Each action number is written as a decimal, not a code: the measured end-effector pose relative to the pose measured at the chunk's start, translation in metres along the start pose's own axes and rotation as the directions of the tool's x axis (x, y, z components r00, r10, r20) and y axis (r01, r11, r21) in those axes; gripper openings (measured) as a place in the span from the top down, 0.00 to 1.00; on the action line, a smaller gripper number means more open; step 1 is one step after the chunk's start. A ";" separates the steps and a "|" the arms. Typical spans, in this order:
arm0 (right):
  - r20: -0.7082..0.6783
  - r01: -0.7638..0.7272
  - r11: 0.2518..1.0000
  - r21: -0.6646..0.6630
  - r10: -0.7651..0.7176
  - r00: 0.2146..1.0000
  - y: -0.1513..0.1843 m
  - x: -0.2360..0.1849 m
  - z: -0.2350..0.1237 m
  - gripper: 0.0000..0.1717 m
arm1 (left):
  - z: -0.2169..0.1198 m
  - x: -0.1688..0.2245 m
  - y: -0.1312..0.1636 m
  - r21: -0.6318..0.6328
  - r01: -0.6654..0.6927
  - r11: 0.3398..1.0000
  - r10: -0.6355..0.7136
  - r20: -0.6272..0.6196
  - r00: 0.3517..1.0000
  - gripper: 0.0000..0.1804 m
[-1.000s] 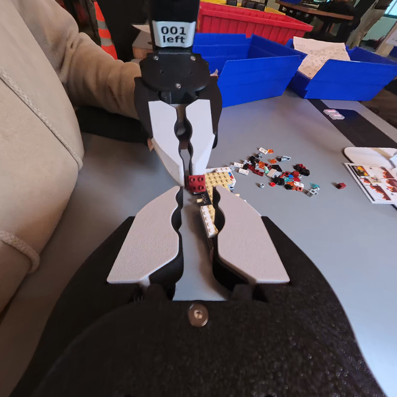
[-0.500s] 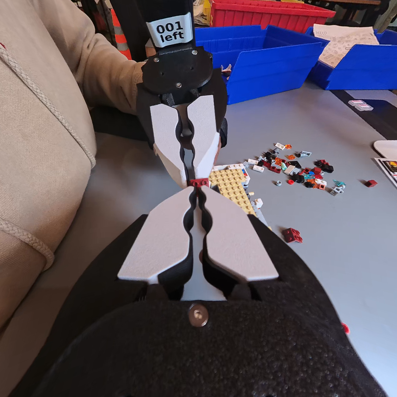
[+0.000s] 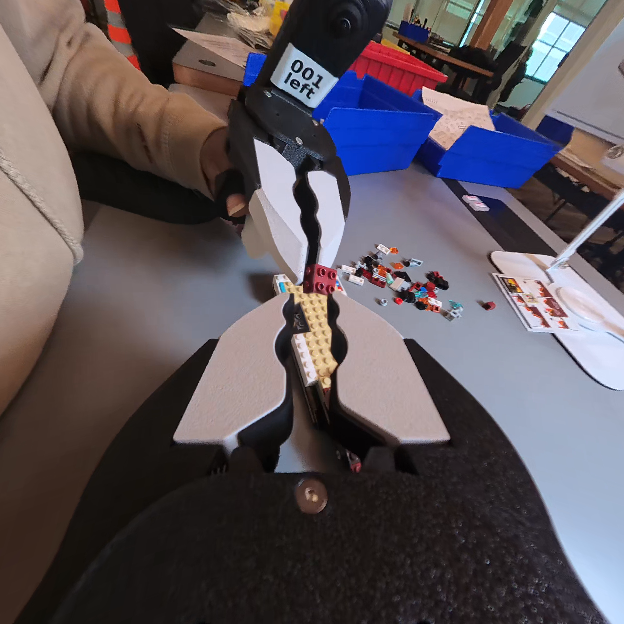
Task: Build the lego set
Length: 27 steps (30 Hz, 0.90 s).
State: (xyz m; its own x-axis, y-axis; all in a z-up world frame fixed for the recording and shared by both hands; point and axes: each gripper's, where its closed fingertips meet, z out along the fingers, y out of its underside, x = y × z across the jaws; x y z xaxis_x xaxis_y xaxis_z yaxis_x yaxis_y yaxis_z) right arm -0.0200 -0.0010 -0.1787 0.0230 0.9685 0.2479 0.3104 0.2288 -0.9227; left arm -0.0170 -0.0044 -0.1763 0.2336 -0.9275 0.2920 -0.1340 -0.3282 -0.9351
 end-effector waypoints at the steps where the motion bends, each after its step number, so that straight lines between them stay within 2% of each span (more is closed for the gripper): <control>1: -0.028 0.030 1.000 -0.004 -0.030 0.999 -0.001 0.002 0.001 0.88 | 0.000 0.001 -0.001 0.007 0.023 1.000 -0.023 -0.013 1.000 0.97; 7: -0.130 0.258 0.965 -0.050 -0.263 0.956 -0.005 0.001 0.003 0.92 | 0.001 0.002 -0.002 0.031 0.171 0.985 -0.168 -0.066 0.984 0.97; 9: -0.124 0.298 0.952 -0.076 -0.305 0.944 -0.003 -0.001 0.003 0.90 | 0.002 0.003 -0.003 0.038 0.242 0.970 -0.237 -0.102 0.966 0.97; 14: -0.143 0.322 0.942 -0.097 -0.334 0.932 -0.002 0.001 0.002 0.92 | 0.005 0.004 -0.003 0.040 0.353 0.935 -0.344 -0.147 0.928 0.97; 17: -0.115 0.236 0.970 -0.058 -0.241 0.964 -0.004 0.003 -0.001 0.93 | 0.005 0.005 -0.006 0.049 0.362 0.931 -0.351 -0.160 0.923 0.95; 20: -0.076 0.128 0.991 -0.043 -0.130 0.989 -0.001 0.020 -0.013 0.93 | 0.000 -0.003 -0.010 0.040 0.284 0.958 -0.279 -0.107 0.954 0.77; 22: -0.037 0.074 0.994 -0.077 -0.077 0.996 0.006 0.040 -0.025 0.93 | -0.007 -0.022 -0.003 -0.022 0.151 0.988 -0.150 0.038 0.988 0.70; 23: 0.009 0.039 0.992 -0.120 -0.038 0.999 0.013 0.048 -0.028 0.93 | -0.012 -0.033 0.004 -0.089 0.068 0.994 -0.057 0.116 0.992 0.68; 25: 0.069 -0.005 0.984 -0.180 0.018 0.997 0.023 0.064 -0.031 0.93 | -0.019 -0.052 0.025 -0.270 -0.058 0.961 0.122 0.229 0.966 0.61; 27: 0.119 -0.030 0.976 -0.217 0.057 0.991 0.032 0.076 -0.027 0.93 | -0.022 -0.061 0.048 -0.417 -0.101 0.903 0.218 0.242 0.946 0.54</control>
State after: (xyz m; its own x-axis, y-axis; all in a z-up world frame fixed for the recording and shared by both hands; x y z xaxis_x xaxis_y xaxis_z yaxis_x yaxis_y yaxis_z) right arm 0.0172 0.0771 -0.1815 -0.0731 0.9847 0.1581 0.5081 0.1731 -0.8437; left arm -0.0591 0.0327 -0.2342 0.4249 -0.9049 0.0241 -0.5460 -0.2774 -0.7905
